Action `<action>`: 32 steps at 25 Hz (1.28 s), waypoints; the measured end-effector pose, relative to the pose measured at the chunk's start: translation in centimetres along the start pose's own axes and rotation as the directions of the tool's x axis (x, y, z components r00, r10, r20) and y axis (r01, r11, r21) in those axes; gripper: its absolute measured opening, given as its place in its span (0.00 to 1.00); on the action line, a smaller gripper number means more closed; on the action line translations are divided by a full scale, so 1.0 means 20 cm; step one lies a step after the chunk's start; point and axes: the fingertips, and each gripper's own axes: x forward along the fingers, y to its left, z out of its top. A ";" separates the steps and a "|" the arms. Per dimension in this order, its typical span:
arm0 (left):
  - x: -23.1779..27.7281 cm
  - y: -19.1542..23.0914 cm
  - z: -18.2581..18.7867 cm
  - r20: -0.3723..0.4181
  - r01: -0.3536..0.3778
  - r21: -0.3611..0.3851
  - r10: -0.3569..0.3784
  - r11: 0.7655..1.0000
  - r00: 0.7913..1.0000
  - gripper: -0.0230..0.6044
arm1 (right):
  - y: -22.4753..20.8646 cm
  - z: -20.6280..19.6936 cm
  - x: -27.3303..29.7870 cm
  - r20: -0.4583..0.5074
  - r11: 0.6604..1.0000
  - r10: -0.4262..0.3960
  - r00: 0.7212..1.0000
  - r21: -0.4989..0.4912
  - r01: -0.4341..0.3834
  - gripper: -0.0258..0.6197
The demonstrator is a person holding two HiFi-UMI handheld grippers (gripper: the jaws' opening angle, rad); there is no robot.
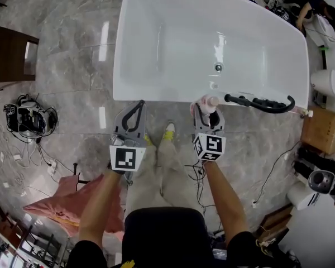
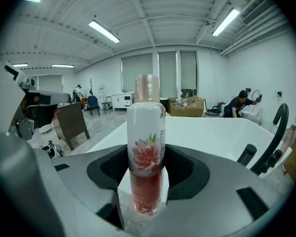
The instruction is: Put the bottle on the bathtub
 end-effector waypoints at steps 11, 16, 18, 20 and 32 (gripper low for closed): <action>0.08 -0.08 -0.25 -0.060 0.000 -0.026 -0.002 1.000 0.998 0.06 | -0.04 -0.23 0.36 -0.054 0.999 0.020 0.998 -0.034 -0.022 0.37; 0.18 -0.11 -0.31 -0.058 0.003 -0.041 -0.006 0.999 0.998 0.06 | -0.06 -0.27 0.48 -0.045 0.998 0.011 0.999 -0.056 -0.014 0.37; 0.20 -0.12 -0.32 -0.059 0.005 -0.047 -0.007 0.999 0.998 0.06 | -0.06 -0.29 0.50 -0.038 0.998 0.006 0.999 -0.059 -0.008 0.37; 0.22 -0.14 -0.32 -0.059 0.007 -0.054 -0.011 0.999 0.998 0.06 | -0.06 -0.30 0.50 -0.041 0.998 0.004 0.999 -0.057 -0.006 0.37; 0.25 -0.19 -0.30 -0.077 0.033 -0.057 -0.037 0.998 0.996 0.06 | -0.04 -0.37 0.36 -0.106 0.998 0.029 0.994 -0.046 -0.034 0.37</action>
